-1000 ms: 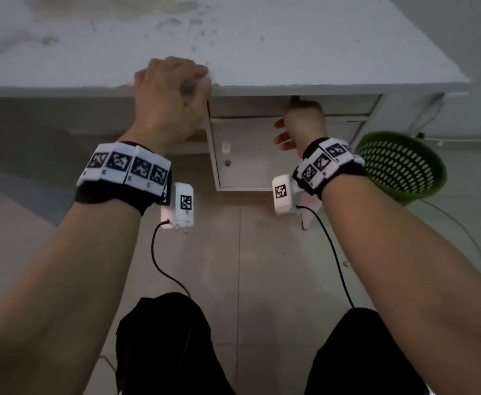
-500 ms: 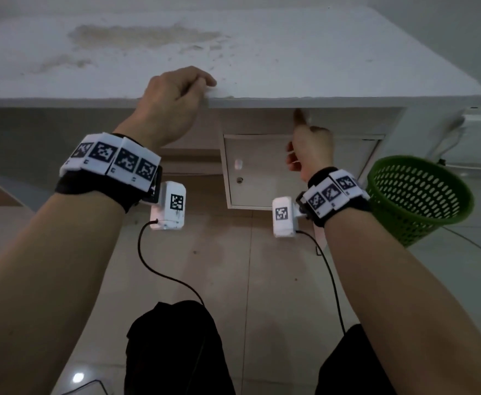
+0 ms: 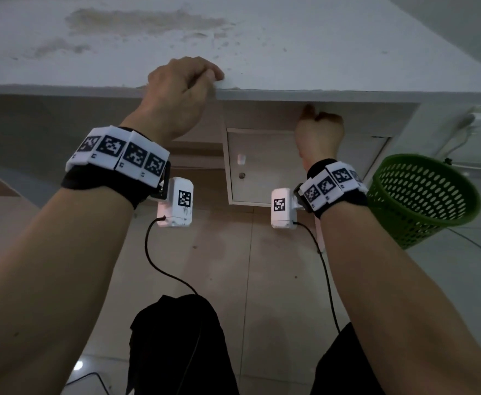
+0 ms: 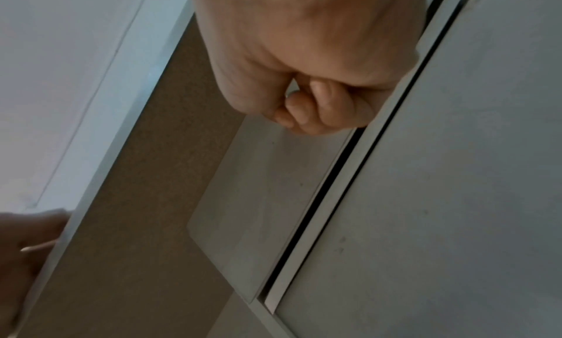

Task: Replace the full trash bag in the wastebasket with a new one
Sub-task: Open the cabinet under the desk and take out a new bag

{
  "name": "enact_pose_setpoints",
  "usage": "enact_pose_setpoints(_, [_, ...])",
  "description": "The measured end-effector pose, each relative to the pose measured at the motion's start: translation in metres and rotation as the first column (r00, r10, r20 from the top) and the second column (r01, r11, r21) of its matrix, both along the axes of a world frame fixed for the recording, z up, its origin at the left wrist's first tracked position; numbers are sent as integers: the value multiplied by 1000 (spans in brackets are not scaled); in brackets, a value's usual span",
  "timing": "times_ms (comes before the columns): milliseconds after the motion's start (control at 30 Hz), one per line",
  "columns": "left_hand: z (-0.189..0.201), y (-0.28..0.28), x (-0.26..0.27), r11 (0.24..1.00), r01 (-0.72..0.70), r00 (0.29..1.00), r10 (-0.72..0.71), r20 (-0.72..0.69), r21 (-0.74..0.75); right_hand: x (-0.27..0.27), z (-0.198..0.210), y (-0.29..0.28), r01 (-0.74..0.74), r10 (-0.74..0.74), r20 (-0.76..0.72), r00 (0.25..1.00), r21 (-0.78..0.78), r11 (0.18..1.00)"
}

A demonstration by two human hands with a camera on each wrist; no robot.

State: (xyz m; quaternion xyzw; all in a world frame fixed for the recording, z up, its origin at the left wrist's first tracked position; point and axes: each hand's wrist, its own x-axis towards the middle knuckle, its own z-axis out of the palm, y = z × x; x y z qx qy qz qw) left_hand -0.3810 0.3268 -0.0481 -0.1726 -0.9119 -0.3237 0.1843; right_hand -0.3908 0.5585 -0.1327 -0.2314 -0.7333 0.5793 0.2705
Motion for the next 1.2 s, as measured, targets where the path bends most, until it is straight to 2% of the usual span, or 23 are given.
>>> enact_pose_setpoints(100, [-1,3,1,1000,-13,1000,13,2,0,3,5,3,-49,44,53,998,102,994])
enact_pose_setpoints(233, [-3,2,3,1000,-6,1000,5,-30,-27,9,10,11,-69,58,52,997,235,970])
enact_pose_setpoints(367, [-3,-1,3,999,13,999,-15,-50,-41,3,7,1,-13,2,70,998,154,988])
enact_pose_setpoints(500, [-4,-1,5,998,21,998,-24,-58,-56,5,8,12,-119,92,114,989,266,957])
enact_pose_setpoints(567, [-5,-3,4,997,25,998,-29,-59,-67,6,9,16,-146,116,130,985,253,956])
enact_pose_setpoints(700, [-4,-4,3,997,24,997,-29,-66,-74,5,8,4,-88,78,63,995,192,977])
enact_pose_setpoints(767, [-5,-4,3,998,18,996,-23,-80,-66,10,9,4,-86,67,81,994,265,960])
enact_pose_setpoints(933, [-8,-4,0,995,28,993,-38,-108,-93,10,10,13,-98,80,93,992,206,974])
enact_pose_setpoints(1033, [-10,-5,-3,994,8,989,-23,-146,-106,8,8,3,-81,35,158,987,300,950])
enact_pose_setpoints(1133, [-11,-3,-4,993,18,987,-36,-154,-113,8,6,11,-100,70,146,987,210,973])
enact_pose_setpoints(1200, [-10,-4,-3,990,28,987,-49,-154,-137,8,14,14,-123,116,153,981,33,992])
